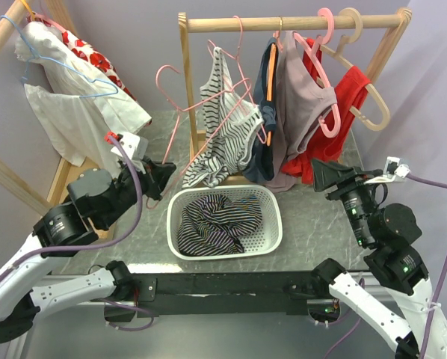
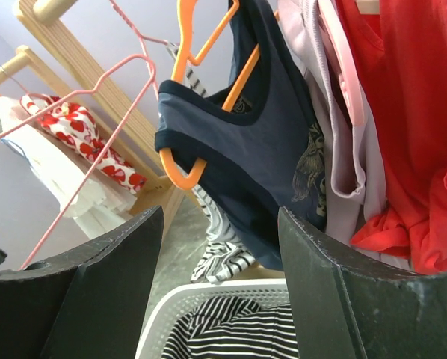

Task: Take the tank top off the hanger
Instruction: Place the hanger at the clothesline.

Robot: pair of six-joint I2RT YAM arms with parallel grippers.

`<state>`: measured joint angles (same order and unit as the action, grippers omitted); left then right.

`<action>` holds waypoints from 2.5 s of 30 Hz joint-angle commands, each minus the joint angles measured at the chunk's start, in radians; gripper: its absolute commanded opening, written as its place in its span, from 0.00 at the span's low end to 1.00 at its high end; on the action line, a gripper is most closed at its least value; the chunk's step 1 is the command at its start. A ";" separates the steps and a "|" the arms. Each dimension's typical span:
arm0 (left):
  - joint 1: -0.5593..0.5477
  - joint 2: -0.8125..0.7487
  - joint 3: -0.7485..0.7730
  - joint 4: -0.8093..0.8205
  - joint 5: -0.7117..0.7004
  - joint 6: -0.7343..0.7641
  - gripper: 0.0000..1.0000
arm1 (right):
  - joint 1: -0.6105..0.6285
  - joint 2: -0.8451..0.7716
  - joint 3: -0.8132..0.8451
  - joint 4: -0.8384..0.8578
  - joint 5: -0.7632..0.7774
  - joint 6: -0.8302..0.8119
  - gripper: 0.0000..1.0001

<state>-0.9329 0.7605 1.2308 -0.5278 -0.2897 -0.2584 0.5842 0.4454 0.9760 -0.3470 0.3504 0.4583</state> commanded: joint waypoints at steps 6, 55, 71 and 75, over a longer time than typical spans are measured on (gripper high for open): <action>-0.001 -0.023 -0.028 0.089 -0.137 -0.064 0.01 | -0.004 0.038 -0.005 0.066 -0.001 -0.029 0.70; -0.081 0.597 0.458 0.061 -0.583 0.067 0.01 | -0.012 0.078 -0.023 0.124 -0.019 -0.147 0.72; -0.024 0.738 0.641 -0.023 -0.628 0.064 0.01 | -0.032 0.104 -0.014 0.140 -0.062 -0.150 0.72; 0.002 0.760 0.680 -0.023 -0.609 0.076 0.01 | -0.035 0.107 -0.016 0.146 -0.074 -0.145 0.72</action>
<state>-0.9531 1.5028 1.8343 -0.5636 -0.8890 -0.1997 0.5610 0.5430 0.9409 -0.2462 0.2943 0.3233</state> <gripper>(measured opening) 0.047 0.720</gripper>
